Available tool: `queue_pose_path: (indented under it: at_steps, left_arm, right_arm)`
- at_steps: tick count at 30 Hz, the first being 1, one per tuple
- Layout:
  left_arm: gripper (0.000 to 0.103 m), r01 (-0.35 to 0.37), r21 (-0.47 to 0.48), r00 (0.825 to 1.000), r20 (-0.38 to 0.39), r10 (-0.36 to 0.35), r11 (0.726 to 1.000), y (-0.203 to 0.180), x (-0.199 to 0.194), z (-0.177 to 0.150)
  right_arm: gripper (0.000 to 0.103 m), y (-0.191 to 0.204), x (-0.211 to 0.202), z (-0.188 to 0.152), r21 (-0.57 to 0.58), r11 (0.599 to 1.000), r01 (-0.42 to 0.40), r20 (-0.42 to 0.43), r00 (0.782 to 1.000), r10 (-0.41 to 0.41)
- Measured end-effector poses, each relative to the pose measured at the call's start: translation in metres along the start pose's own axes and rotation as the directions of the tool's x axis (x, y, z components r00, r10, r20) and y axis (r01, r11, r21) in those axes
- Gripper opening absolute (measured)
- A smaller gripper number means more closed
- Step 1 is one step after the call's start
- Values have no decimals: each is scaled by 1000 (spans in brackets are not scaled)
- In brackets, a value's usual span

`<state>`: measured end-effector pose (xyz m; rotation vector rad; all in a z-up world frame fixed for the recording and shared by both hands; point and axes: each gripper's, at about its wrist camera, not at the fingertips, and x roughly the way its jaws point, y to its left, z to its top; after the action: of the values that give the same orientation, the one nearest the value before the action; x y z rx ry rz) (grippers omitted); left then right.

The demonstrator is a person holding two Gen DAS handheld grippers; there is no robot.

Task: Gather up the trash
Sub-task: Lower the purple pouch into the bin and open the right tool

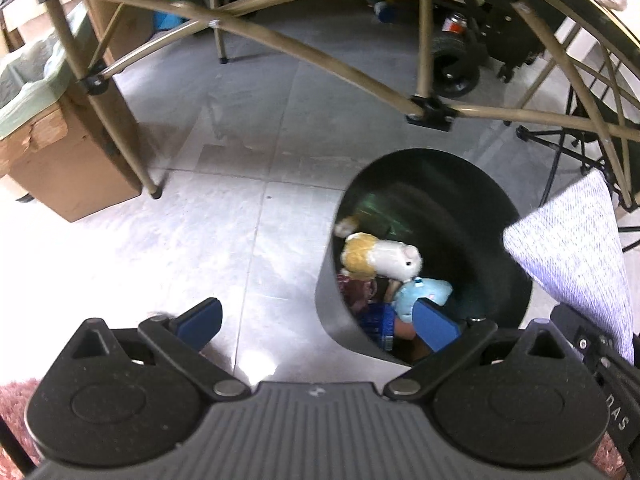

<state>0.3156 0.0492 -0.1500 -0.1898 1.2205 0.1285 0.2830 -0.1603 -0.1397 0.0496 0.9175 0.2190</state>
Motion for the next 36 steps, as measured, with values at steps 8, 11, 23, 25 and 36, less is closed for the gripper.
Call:
queue_pose_path:
  at_steps: [8,11,23,25,36]
  left_arm:
    - [103,-19,-71,1000,-10,18,997,40,6,1]
    - [103,-29,-94,999,-17,27,995,53,9,1]
    - [103,-50,-142,998,-44,44,989,89,20,-3]
    - [103,-51,-147,998,-48,44,988,93,22,-3]
    - [103,-54,-160,997,-62,44,986,99,24,-4]
  right_arm:
    - [18,26,24,14,-13,1000,-28,-50,998,27]
    - [18,29,36,17,-3,1000,-28,-82,996,28]
    - [18,43,89,24,45,999,2,-205,979,8]
    - [18,44,97,25,46,999,14,-222,975,-4]
    - [22,46,112,25,39,998,39,-268,963,-27]
